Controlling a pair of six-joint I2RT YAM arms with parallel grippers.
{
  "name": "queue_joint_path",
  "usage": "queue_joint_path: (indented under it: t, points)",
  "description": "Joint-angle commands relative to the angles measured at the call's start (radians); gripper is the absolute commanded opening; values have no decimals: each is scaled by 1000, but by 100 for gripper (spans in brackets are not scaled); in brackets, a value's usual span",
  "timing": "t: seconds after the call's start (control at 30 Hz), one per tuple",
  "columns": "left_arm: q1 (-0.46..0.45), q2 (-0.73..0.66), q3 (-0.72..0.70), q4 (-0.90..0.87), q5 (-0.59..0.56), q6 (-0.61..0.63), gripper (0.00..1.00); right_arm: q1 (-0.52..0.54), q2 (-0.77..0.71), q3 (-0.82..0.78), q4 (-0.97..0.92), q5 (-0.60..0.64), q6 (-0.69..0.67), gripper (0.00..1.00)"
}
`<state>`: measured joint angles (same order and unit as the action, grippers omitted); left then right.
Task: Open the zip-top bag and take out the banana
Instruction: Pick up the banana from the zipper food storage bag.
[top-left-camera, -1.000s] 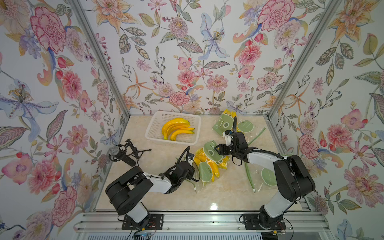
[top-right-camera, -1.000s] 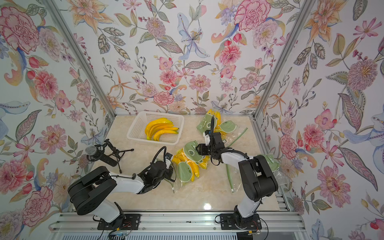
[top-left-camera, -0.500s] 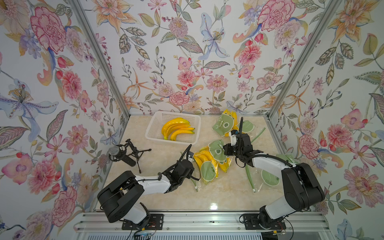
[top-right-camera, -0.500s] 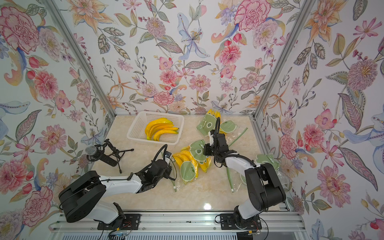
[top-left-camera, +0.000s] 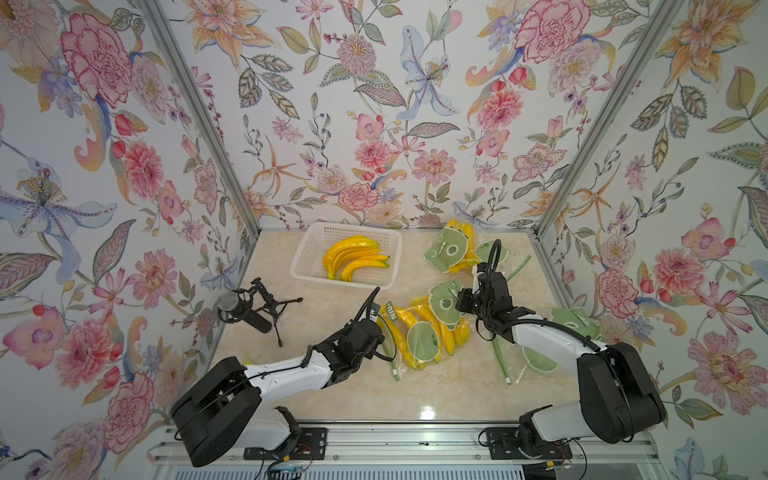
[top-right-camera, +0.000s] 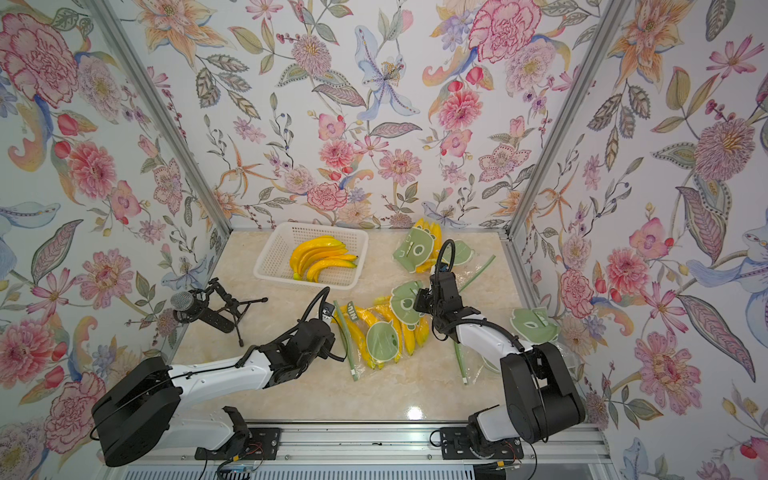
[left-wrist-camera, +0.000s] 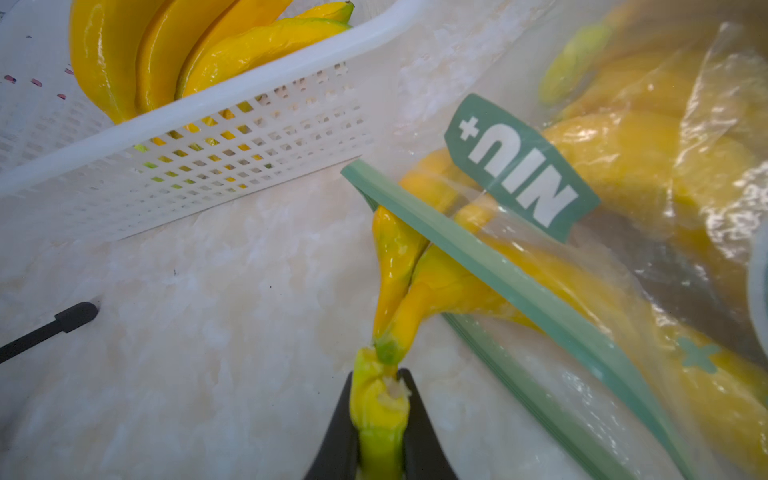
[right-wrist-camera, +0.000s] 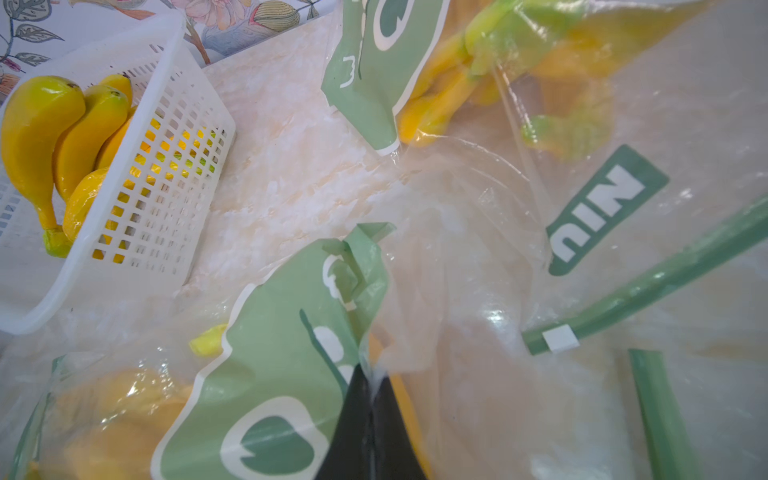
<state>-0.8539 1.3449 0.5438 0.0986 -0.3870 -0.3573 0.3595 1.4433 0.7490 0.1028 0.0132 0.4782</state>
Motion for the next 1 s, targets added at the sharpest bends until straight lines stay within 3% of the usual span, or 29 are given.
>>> queue_joint_path:
  t: [0.0, 0.1, 0.33, 0.63, 0.97]
  points:
    - [-10, 30, 16, -50, 45, -64, 2, 10, -3, -13, -11, 36, 44, 0]
    - [-13, 28, 16, -57, 39, -94, 2, 25, 6, -16, -11, 45, 43, 0]
    - [-12, -159, 1, -116, -63, -64, 2, 11, -2, -35, -11, 72, 27, 0]
    - [-6, -257, -30, -214, -139, -81, 1, 1, -13, -37, -12, 80, 27, 0]
    - [77, -356, -12, -355, -180, -164, 1, -33, -21, -48, -19, 82, 36, 0]
